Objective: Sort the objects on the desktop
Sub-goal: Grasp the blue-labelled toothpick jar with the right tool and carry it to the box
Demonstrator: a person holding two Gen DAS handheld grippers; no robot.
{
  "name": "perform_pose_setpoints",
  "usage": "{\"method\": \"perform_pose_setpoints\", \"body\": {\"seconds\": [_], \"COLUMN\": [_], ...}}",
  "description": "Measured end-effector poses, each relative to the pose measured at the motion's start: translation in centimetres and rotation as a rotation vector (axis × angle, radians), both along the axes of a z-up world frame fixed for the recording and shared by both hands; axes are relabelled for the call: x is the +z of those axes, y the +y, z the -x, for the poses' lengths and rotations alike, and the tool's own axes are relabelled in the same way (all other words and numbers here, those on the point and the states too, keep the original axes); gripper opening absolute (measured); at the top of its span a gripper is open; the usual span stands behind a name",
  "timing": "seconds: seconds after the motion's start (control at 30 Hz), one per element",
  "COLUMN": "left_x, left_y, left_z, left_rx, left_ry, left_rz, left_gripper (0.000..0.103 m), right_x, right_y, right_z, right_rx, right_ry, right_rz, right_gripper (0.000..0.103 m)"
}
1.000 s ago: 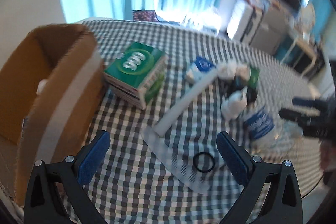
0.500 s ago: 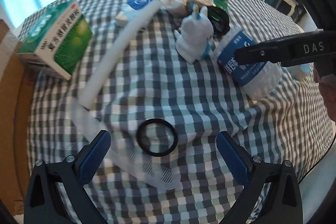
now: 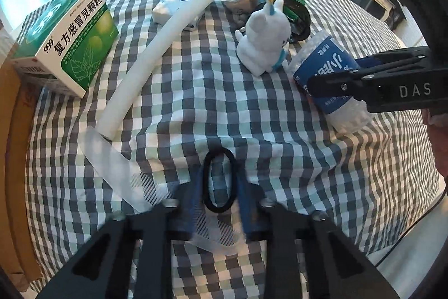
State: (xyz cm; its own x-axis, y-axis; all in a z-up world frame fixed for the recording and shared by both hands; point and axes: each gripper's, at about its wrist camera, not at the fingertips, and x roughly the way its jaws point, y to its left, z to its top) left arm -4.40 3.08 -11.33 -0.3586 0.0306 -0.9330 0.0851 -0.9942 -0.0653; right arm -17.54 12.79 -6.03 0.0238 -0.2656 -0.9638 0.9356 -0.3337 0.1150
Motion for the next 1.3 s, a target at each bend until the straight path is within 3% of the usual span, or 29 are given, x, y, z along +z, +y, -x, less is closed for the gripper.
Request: {"method": "perform_pose_setpoints", "body": {"seconds": [0.13,0.5,0.7,0.97,1.13,1.3], "left_x": [0.6,3.0,4.5,7.2,8.8,11.0], "left_y": [0.6,-0.9,-2.7,-6.3,-8.1,-10.3], "left_z": [-0.3,0.1,-0.1,-0.1,0.1,-0.6], "left_rx": [-0.002,0.070,0.118,0.193,0.257,0.312], "left_ry": [0.012,0.029,0.082,0.182,0.236,0.294], "left_rz": [0.017,-0.033,-0.056,0.055,0.053,0.068], "left_gripper": [0.006,0.006,0.006,0.006,0.006,0.006], "right_x": [-0.1,0.9,1.6,2.5,3.9,7.2], "right_y": [0.0,0.9,1.0,1.6,2.2,2.8], "right_z": [-0.8,-1.9,-2.0,-1.7,-2.0,-3.2], "right_rx": [-0.008,-0.033,-0.050,-0.092,-0.112,-0.092], "right_ry": [-0.010,-0.062,-0.086,-0.127,-0.096,-0.097], "right_rz": [0.001,0.064,0.093,0.144,0.194,0.307], "right_gripper": [0.064,0.063,0.063,0.063,0.063,0.063]}}
